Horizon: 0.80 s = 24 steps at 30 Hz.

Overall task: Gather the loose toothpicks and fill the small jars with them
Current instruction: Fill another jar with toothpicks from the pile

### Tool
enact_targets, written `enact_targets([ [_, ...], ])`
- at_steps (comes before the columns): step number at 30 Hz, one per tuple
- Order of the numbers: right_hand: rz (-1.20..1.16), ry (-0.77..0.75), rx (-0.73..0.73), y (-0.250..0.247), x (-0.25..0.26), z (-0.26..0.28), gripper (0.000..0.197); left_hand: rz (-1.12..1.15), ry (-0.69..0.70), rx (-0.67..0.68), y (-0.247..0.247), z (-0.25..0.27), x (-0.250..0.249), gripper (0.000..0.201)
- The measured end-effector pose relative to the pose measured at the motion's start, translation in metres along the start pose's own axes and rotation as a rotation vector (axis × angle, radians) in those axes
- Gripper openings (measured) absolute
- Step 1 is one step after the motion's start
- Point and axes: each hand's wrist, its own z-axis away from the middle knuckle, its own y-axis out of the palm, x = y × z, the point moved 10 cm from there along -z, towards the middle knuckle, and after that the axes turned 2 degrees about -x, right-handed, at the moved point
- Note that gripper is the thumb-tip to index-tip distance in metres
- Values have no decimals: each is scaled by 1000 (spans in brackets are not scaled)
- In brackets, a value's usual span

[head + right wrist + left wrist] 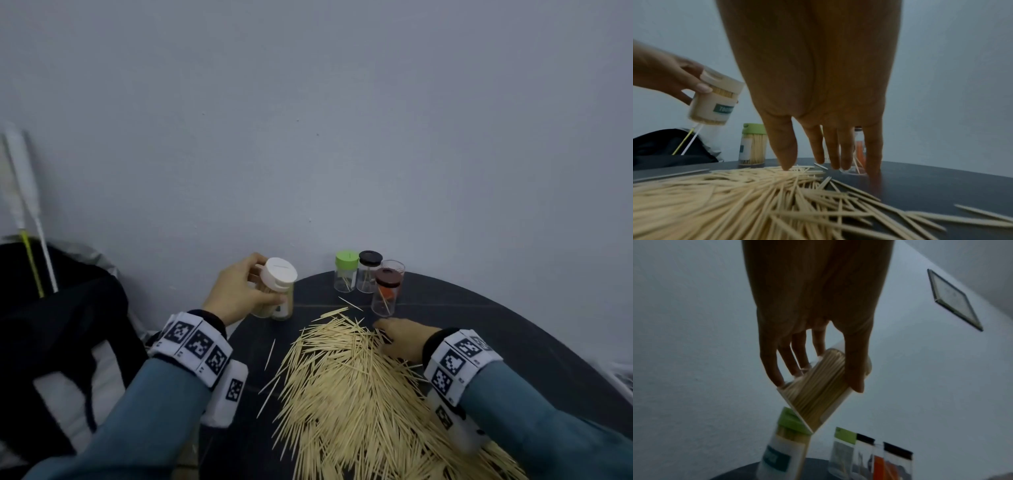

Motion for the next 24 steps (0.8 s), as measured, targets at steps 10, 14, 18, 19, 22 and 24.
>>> enact_targets([
  [10, -24, -26, 4, 17, 8, -3, 54, -131, -183, 27, 8, -9, 55, 46],
  [14, -15, -14, 7, 18, 9, -4, 53, -183, -242, 44, 13, -8, 64, 48],
  [18, -14, 3, 12, 20, 8, -3, 52, -183, -276, 34, 17, -8, 68, 48],
  [19, -13, 6, 12, 20, 8, -3, 51, -169, -286, 31, 18, -7, 69, 48],
  [22, -11, 14, 13, 19, 9, -4, 51, -167, -300, 57, 24, -7, 70, 54],
  [24, -12, 19, 15, 19, 10, -4, 50, -185, -305, 84, 28, -6, 68, 58],
])
